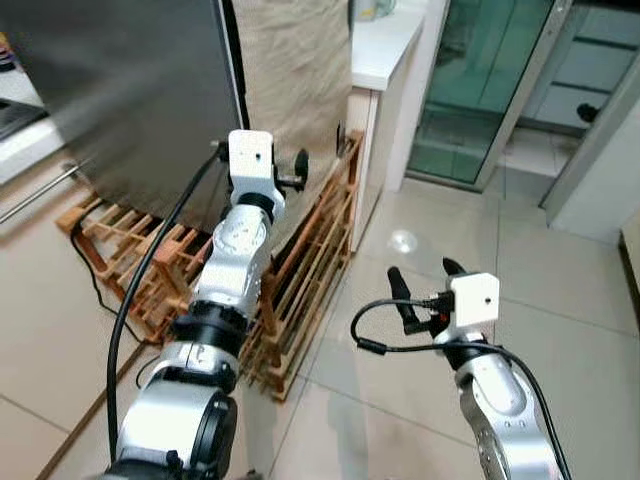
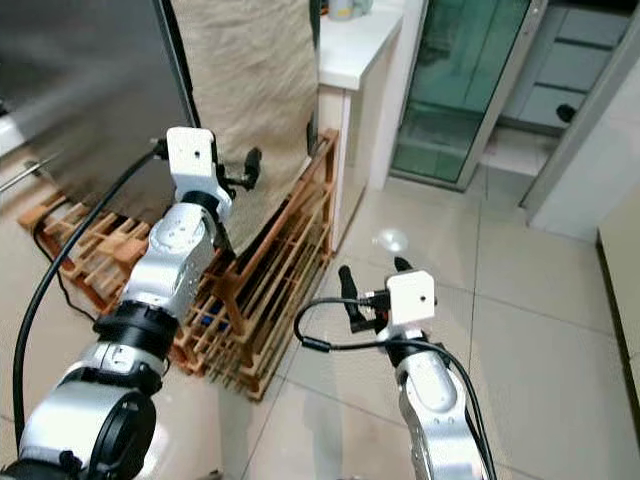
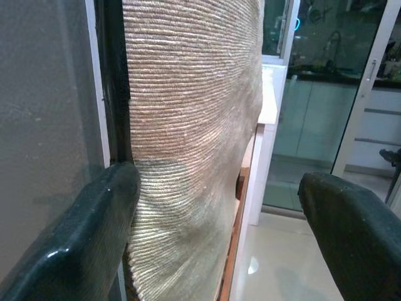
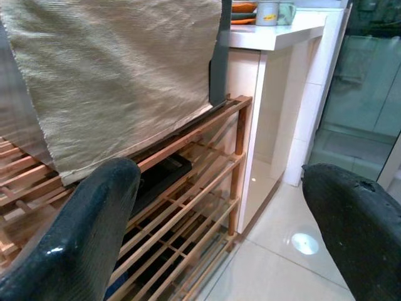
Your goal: Restocking fridge
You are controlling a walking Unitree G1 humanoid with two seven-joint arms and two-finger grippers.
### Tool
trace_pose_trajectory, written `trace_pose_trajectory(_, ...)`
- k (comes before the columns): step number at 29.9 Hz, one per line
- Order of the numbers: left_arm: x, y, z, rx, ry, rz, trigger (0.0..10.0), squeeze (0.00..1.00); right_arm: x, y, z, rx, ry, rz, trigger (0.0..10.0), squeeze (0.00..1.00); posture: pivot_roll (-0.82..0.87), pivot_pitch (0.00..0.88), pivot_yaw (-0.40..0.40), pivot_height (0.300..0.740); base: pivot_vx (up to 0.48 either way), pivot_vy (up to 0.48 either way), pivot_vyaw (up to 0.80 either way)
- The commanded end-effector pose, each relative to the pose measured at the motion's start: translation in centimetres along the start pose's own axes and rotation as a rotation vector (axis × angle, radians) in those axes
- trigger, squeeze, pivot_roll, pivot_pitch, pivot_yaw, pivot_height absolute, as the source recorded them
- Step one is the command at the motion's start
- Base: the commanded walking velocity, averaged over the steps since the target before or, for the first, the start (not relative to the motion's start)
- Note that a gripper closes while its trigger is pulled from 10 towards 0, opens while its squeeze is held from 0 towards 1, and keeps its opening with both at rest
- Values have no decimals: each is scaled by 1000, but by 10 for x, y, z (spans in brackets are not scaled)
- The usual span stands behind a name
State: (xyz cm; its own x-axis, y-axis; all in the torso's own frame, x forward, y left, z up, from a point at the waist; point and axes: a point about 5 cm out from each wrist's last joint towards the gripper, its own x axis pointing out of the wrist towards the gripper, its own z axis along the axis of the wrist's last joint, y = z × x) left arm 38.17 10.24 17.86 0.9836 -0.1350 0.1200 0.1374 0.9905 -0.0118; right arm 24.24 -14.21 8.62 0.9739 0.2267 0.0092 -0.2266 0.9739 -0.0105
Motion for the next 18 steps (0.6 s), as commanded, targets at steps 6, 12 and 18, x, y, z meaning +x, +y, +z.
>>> trace_pose_trajectory(6,9,7,14,-1,-46,68,10000,0,-4,-1,3,-18,-6,-3,10000,0,-173,0,49,740,0,0,0)
trace_pose_trajectory(12,8,12,8,-40,-25,96,10000,0,-7,-2,2,-20,0,-8,10000,0,-173,0,45,740,0,0,0)
trace_pose_trajectory(18,11,9,8,-69,-17,100,10000,0,-5,0,3,-20,-7,1,10000,0,-175,0,47,740,0,0,0)
